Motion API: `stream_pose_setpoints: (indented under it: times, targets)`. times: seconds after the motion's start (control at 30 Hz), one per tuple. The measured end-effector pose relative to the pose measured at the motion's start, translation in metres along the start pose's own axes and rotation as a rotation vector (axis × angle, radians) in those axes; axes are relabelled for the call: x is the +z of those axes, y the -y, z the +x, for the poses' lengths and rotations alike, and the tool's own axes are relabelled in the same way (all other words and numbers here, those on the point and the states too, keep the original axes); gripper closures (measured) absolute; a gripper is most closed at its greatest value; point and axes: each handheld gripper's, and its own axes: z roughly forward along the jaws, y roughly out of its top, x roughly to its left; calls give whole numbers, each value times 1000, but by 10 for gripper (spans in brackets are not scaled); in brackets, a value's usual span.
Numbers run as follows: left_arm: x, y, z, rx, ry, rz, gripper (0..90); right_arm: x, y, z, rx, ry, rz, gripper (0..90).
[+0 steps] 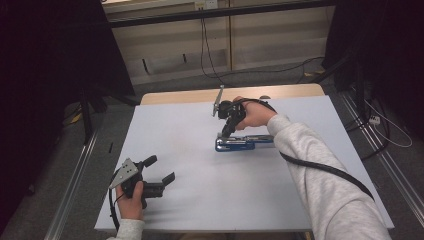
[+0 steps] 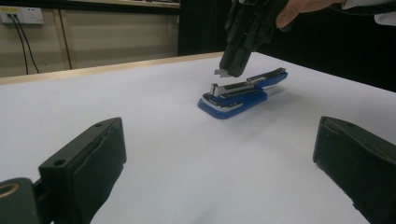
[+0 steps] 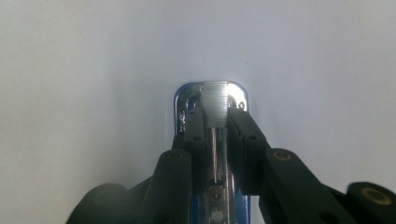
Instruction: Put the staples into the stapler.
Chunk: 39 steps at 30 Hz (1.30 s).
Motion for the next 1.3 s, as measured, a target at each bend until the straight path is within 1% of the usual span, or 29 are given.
stream_pose_setpoints:
  times: [0.1,0.13,0.2,0.23,0.27,0.3,0.37,0.4,0.53,0.6,0.7,0.87,0.97,1.0,1.03,1.07,1.13,1.17,1.2,1.23,1.3]
  targets:
    - [0,0,0,2,2,5,27,1,0,0,1,-1,2,781]
    - [0,0,0,9,-6,-3,27,3,1,0,-4,1,4,781]
    - [-1,0,0,6,-2,-1,26,4,1,0,-5,0,8,781]
    - [0,0,0,9,-6,-5,27,5,1,0,-2,0,9,781]
    - [-1,-1,1,9,-1,1,26,6,2,0,-6,0,9,781]
    - [0,0,0,9,-7,-3,26,7,2,0,-5,-3,9,781]
    - [0,0,0,9,-6,-3,26,8,2,0,-4,-5,9,781]
    - [0,0,1,9,-2,0,27,9,2,0,-3,-3,18,781]
    - [0,0,0,9,-6,-3,27,10,3,-1,0,-8,13,781]
    - [0,0,1,10,-6,-3,27,11,3,0,-6,-2,14,781]
    - [0,0,0,5,-5,1,27,12,3,-1,-6,-11,11,781]
    - [0,0,0,5,-3,2,26,13,3,0,-5,-7,21,780]
    - [0,0,0,5,-1,2,27,14,3,-1,-12,-9,15,778]
    - [0,0,0,5,-2,2,27,14,2,-1,-11,-7,8,766]
    - [0,0,0,6,-3,2,27,14,2,0,-4,-12,6,740]
    - [0,0,0,2,-3,2,27,14,2,0,-4,-5,6,710]
    - [0,0,0,1,5,9,26,15,2,0,-6,-9,10,698]
    - [0,0,0,1,5,9,27,15,2,0,-6,-9,10,698]
    - [0,0,0,1,0,3,26,14,2,1,2,-6,7,670]
    - [0,0,0,1,0,3,26,14,2,1,2,-6,7,670]
    - [0,0,0,4,-3,5,27,12,3,3,16,6,-11,642]
